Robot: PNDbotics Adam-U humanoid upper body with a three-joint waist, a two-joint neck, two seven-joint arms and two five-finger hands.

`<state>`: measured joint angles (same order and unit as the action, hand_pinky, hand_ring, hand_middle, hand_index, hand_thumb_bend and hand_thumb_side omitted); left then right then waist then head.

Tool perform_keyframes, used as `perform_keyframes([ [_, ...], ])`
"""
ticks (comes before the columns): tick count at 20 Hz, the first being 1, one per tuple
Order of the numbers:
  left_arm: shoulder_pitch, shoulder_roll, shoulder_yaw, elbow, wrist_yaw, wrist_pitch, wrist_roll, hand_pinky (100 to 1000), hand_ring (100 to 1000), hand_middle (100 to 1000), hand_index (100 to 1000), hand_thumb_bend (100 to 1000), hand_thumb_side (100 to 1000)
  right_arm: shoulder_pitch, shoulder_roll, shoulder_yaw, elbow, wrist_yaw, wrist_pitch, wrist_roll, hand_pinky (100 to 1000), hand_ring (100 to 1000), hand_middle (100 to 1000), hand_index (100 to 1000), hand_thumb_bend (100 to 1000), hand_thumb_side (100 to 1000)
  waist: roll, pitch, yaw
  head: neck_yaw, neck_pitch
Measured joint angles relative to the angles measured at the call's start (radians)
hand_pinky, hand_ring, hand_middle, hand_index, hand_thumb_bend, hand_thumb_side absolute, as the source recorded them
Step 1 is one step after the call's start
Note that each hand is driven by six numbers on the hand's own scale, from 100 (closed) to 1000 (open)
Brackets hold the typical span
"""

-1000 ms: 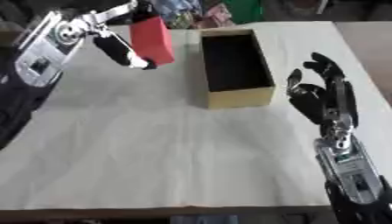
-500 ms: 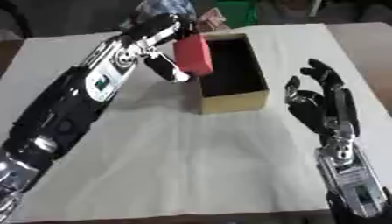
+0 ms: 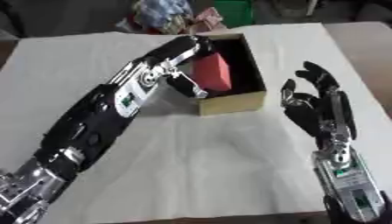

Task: Pick up objects on the table and place them in the box.

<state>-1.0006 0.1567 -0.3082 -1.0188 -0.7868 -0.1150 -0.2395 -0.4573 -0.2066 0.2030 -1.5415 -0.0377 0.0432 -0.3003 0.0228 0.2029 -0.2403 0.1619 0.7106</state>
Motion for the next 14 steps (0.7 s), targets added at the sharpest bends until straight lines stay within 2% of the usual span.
perform_keyframes([
  [3, 0.005, 0.000, -0.002, -0.009, 0.028, -0.004, -0.020, 841, 814, 888, 915, 657, 409, 0.000, 0.000, 0.000, 0.000, 0.000, -0.001, -0.001, 677, 953, 736, 874, 100, 100, 0.000, 0.000, 0.002, -0.001, 0.000],
  [7, 0.005, 0.003, -0.011, -0.041, 0.098, 0.007, -0.037, 837, 797, 849, 901, 610, 417, 0.001, 0.000, 0.000, 0.000, 0.000, -0.002, -0.003, 677, 953, 737, 874, 100, 100, -0.001, 0.000, 0.009, -0.004, 0.000],
  [9, 0.006, 0.009, -0.017, -0.072, 0.137, 0.018, -0.038, 826, 762, 790, 879, 557, 356, 0.001, 0.000, -0.003, 0.000, 0.000, -0.003, -0.004, 677, 954, 737, 874, 100, 100, -0.001, 0.000, 0.014, -0.006, 0.000],
  [12, 0.017, 0.037, -0.025, -0.143, 0.221, 0.051, -0.015, 792, 687, 698, 831, 406, 145, 0.010, 0.000, -0.007, 0.000, 0.000, -0.003, -0.007, 677, 954, 737, 874, 100, 100, -0.008, -0.001, 0.034, -0.011, 0.000],
  [14, 0.036, 0.059, -0.028, -0.205, 0.302, 0.083, 0.017, 783, 667, 669, 815, 367, 139, 0.015, -0.001, -0.013, 0.000, 0.000, -0.003, -0.013, 677, 954, 737, 874, 100, 100, -0.011, -0.001, 0.056, -0.017, 0.001],
])
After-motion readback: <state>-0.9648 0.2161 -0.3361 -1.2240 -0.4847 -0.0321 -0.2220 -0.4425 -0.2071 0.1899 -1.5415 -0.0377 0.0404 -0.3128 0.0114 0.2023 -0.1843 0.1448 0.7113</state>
